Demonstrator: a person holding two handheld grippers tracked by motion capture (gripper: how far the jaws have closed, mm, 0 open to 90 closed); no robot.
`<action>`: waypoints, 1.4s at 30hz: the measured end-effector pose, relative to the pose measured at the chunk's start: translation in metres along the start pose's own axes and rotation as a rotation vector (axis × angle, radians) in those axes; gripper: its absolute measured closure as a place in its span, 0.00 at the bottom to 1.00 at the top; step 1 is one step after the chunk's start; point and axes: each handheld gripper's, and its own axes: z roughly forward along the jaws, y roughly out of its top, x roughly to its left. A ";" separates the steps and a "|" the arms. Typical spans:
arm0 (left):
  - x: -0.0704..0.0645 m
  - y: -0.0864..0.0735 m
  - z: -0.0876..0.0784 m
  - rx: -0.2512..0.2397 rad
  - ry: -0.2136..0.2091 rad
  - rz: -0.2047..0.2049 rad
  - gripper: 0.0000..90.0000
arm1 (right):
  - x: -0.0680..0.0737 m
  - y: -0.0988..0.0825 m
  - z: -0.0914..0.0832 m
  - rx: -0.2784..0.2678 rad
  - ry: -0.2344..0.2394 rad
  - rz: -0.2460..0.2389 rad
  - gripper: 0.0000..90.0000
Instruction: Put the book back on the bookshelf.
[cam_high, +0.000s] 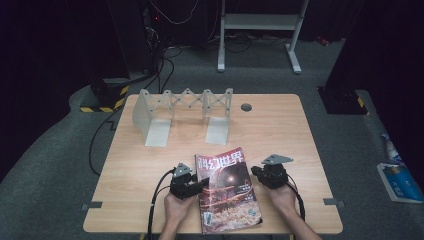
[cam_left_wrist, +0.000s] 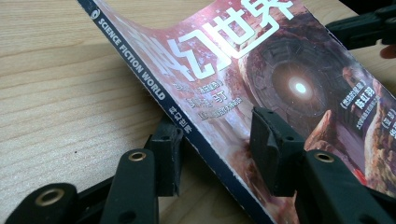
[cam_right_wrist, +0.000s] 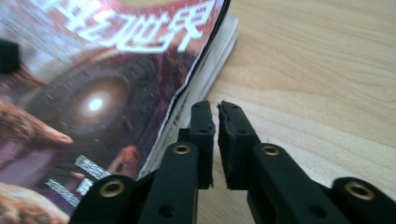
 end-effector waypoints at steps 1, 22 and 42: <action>0.000 0.000 0.000 -0.002 -0.001 0.004 0.62 | 0.001 0.000 0.005 0.018 -0.009 -0.012 0.98; 0.003 0.001 0.000 -0.001 -0.029 -0.026 0.49 | 0.012 0.004 0.019 0.038 0.046 -0.041 1.00; 0.005 0.001 0.000 0.000 -0.069 -0.046 0.34 | 0.026 0.008 0.026 0.018 0.094 -0.079 0.99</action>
